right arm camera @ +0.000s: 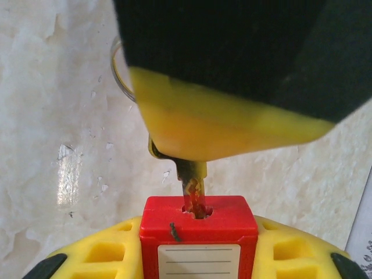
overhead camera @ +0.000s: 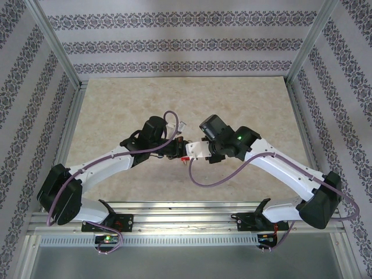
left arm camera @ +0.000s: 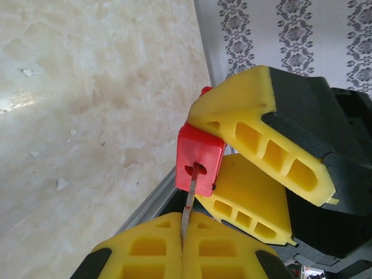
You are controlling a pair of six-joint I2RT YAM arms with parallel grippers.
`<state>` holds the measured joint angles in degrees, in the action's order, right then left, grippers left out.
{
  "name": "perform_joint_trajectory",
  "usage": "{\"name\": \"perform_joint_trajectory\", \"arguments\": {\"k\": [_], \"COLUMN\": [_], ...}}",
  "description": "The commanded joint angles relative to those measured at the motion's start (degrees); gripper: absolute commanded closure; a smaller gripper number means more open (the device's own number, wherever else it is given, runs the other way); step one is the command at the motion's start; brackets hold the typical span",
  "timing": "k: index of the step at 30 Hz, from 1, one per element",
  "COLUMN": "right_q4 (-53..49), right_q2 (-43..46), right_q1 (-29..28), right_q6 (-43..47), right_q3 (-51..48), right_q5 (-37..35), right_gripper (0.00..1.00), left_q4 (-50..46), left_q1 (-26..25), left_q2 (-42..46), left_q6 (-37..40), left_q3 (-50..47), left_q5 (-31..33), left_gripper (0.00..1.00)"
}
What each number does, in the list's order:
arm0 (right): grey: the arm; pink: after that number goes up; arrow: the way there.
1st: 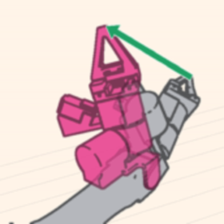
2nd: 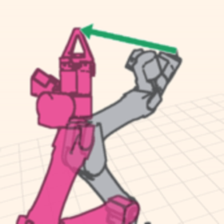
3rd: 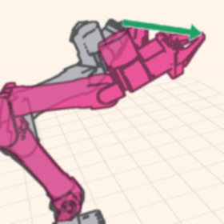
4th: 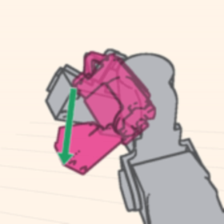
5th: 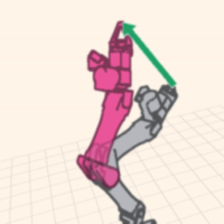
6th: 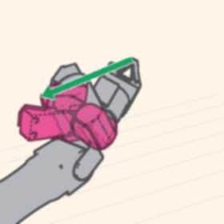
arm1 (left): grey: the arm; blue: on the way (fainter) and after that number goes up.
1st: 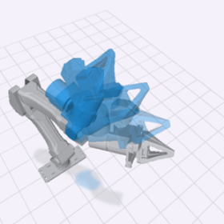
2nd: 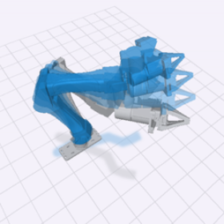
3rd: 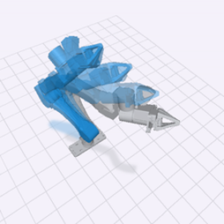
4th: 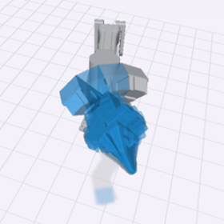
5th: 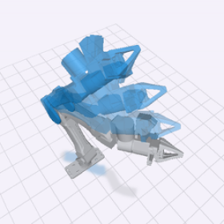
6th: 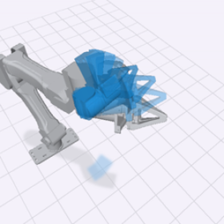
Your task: Unlock with the key
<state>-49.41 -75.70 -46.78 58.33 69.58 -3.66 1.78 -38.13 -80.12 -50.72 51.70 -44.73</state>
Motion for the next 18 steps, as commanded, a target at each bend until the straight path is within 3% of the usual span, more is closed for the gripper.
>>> {"name": "perform_joint_trajectory", "arguments": {"k": [1, 7, 11, 15, 18], "right_q4": [22.9, 23.1, 26.3, 27.3, 27.0], "right_q2": [-1.0, -1.1, -0.5, -0.8, -1.3], "right_q1": [-5.8, -5.9, -5.9, -5.0, -3.6], "right_q6": [0.2, -7.9, -11.5, -14.3, -15.8], "right_q3": [4.8, 6.1, 4.7, 5.6, 7.0], "right_q5": [16.0, 17.8, 15.7, 14.6, 14.5], "right_gripper": [1.00, 1.00, 1.00, 1.00, 1.00], "left_q4": [6.5, 11.9, 7.8, 17.3, 18.9], "left_q1": [-4.0, -3.2, -2.8, -4.1, -5.7], "left_q2": [-2.9, -4.5, -3.2, -2.2, -0.8], "left_q6": [0.8, -1.2, 2.8, -2.0, -2.3], "left_q3": [2.9, 3.6, 5.3, -0.1, -3.4], "left_q5": [-4.2, -3.7, -0.3, 1.3, 3.8], "left_gripper": [1.00, 1.00, 1.00, 1.00, 1.00]}}
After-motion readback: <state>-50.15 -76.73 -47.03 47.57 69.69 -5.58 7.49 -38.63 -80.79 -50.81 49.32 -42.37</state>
